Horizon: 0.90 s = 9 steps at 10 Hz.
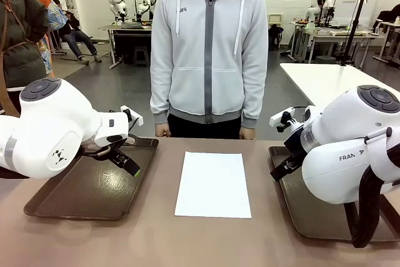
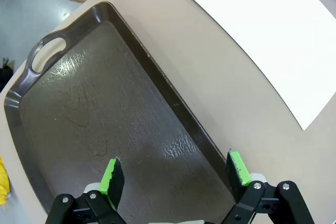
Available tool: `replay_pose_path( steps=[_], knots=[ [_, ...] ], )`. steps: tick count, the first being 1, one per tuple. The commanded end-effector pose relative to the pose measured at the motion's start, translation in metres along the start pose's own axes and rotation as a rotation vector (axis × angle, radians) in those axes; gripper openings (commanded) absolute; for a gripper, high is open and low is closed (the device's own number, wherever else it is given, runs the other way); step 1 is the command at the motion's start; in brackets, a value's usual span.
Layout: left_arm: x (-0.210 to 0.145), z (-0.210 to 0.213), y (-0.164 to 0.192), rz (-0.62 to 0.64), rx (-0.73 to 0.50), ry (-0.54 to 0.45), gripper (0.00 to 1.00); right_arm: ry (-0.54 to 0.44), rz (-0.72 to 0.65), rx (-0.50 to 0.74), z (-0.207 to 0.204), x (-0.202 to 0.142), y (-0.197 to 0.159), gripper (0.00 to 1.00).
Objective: Sort the A4 documents.
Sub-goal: Receive the A4 Paper.
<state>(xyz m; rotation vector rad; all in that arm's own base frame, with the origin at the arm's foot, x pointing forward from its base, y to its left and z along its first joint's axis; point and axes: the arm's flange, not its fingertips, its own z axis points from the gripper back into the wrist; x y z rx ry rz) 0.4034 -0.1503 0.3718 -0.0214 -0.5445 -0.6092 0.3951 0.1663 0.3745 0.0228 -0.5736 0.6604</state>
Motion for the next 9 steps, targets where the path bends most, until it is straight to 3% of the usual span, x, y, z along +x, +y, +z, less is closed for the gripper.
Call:
replay_pose_path(
  steps=[1,5,9],
  knots=[
    [0.000,0.000,0.000,0.001,0.000,0.000,1.00,0.000,0.000,0.000,0.000,0.000,0.000,1.00],
    [-0.002,0.014,0.003,0.032,-0.034,-0.011,1.00,-0.013,0.003,-0.007,0.009,0.001,-0.004,1.00],
    [-0.017,0.081,0.029,0.092,-0.127,-0.069,1.00,-0.102,-0.108,0.163,0.059,0.004,-0.065,1.00]
  ],
)
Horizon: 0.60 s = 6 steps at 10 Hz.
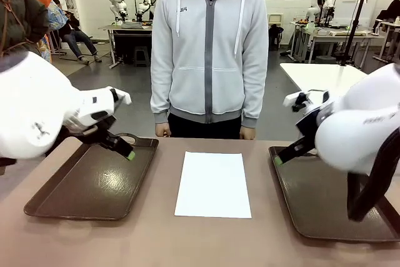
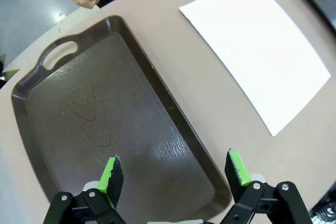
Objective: Sort the A4 documents.
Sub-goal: Receive the A4 Paper.
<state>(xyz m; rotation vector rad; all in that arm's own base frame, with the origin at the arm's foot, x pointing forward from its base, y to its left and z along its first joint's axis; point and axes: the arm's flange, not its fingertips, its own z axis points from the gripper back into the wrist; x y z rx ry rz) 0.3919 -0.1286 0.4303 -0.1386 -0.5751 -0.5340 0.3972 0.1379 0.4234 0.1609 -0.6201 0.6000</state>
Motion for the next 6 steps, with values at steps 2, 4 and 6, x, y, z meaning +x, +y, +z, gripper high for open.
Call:
replay_pose_path(
  steps=[2,4,6],
  knots=[
    [-0.028,0.048,0.021,-0.074,-0.098,-0.089,1.00,-0.052,-0.084,0.130,0.046,-0.002,-0.063,1.00],
    [-0.036,0.062,0.045,-0.115,-0.113,-0.173,1.00,-0.105,-0.105,0.144,0.069,-0.006,-0.076,1.00],
    [-0.045,0.087,0.067,-0.102,-0.184,-0.272,1.00,-0.150,-0.118,0.168,0.088,-0.011,-0.083,1.00]
  ],
)
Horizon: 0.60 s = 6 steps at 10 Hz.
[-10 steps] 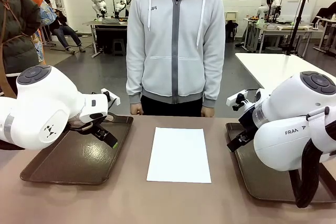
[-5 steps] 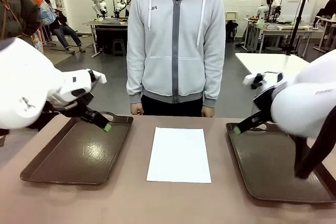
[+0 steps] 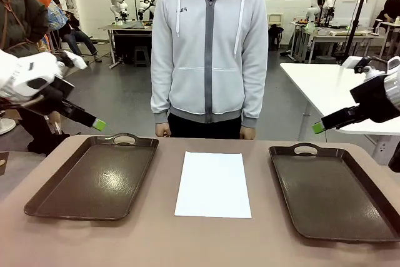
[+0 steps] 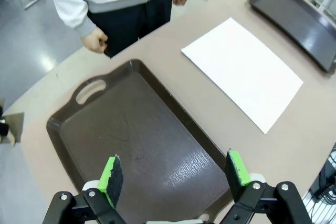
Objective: Sort the A4 documents.
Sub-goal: Receive the A4 Paper.
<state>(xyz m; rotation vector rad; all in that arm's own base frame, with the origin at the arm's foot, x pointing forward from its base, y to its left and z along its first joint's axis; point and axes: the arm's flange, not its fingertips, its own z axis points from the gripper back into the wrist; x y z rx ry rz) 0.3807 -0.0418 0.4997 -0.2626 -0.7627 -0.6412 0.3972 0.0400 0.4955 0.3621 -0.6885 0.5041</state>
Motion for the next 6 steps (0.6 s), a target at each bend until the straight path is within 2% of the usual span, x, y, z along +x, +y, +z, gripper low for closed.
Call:
replay_pose_path(
  steps=[1,4,6],
  knots=[
    [-0.039,0.020,-0.001,0.005,-0.098,-0.097,1.00,-0.024,0.015,0.050,0.006,-0.008,-0.002,1.00],
    [-0.052,0.032,0.017,0.018,-0.082,-0.088,1.00,-0.066,0.015,0.049,0.029,-0.013,-0.009,1.00],
    [-0.053,0.031,0.015,-0.005,-0.097,-0.086,1.00,-0.077,0.003,0.056,0.036,-0.021,-0.014,1.00]
  ],
)
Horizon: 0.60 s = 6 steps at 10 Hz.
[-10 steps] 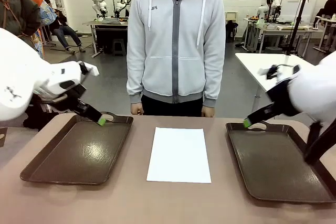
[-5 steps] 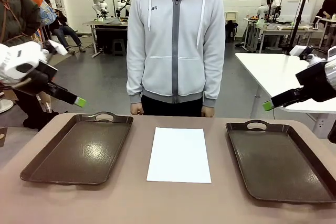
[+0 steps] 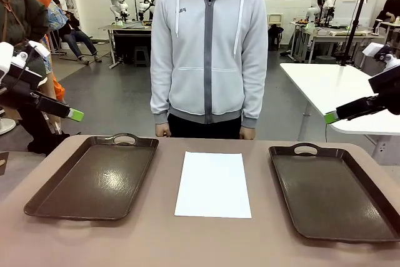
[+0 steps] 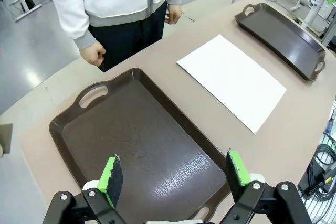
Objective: Sort the A4 documents.
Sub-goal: Receive the A4 Paper.
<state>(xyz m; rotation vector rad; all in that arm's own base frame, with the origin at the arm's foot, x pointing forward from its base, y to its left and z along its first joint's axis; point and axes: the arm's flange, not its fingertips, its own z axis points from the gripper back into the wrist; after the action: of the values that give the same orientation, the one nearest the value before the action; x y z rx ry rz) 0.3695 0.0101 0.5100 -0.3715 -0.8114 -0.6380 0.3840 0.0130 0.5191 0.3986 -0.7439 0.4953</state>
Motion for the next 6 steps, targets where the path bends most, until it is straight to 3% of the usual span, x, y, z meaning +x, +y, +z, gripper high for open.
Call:
replay_pose_path(
  steps=[1,6],
  knots=[
    [-0.033,-0.005,-0.017,-0.033,-0.024,0.000,1.00,-0.018,-0.002,0.034,0.004,-0.023,-0.006,1.00],
    [-0.038,0.001,-0.008,-0.049,-0.039,-0.009,1.00,-0.025,-0.012,0.025,0.008,-0.028,-0.010,1.00]
  ],
)
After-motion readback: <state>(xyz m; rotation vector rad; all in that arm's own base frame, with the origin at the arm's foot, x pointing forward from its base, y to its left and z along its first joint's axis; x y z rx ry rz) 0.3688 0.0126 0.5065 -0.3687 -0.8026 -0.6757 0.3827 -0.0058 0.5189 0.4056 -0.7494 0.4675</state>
